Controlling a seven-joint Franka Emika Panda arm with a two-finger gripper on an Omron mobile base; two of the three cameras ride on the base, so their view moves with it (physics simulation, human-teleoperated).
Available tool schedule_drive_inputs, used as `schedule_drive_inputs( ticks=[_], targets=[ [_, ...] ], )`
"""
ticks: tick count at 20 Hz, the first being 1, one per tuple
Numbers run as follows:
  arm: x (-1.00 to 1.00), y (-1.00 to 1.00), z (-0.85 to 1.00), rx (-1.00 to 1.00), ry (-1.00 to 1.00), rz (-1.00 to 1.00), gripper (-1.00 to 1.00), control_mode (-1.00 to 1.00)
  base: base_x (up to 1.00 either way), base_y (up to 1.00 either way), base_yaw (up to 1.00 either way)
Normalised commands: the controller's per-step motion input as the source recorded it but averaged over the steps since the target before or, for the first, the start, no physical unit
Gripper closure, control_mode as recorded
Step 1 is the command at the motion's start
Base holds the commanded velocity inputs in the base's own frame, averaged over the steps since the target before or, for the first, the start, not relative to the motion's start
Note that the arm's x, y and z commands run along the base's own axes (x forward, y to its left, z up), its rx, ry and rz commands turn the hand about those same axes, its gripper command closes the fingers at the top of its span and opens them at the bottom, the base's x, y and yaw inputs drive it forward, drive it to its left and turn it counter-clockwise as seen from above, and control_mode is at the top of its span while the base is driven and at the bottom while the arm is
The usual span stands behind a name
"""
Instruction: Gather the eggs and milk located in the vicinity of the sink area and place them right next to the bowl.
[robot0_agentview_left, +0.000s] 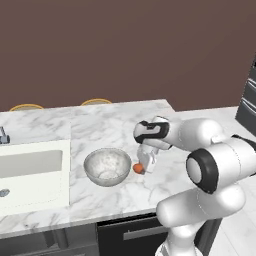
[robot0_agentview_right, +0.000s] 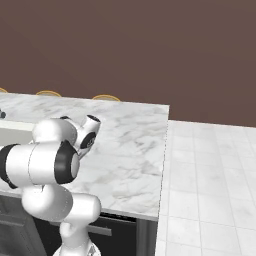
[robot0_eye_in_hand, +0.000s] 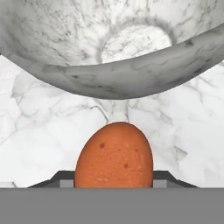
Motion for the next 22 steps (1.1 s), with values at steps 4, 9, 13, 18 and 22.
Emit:
schedule_drive_inputs(
  ticks=[4, 9, 13, 18, 22],
  targets=[
    [0.09, 0.09, -0.13, 0.00, 0.00, 0.00, 1.00, -1.00, 0.00, 0.00, 0.00],
    [0.13, 0.07, -0.18, 0.00, 0.00, 0.00, 1.00, -1.00, 0.00, 0.00, 0.00],
    [0.11, 0.11, -0.24, 0.00, 0.00, 0.00, 1.00, -1.00, 0.00, 0.00, 0.00],
    [0.07, 0.12, -0.16, 0.00, 0.00, 0.00, 1.00, -1.00, 0.00, 0.00, 0.00],
    [0.00, 0.17, -0.19, 0.00, 0.00, 0.00, 1.00, -1.00, 0.00, 0.00, 0.00]
  ],
)
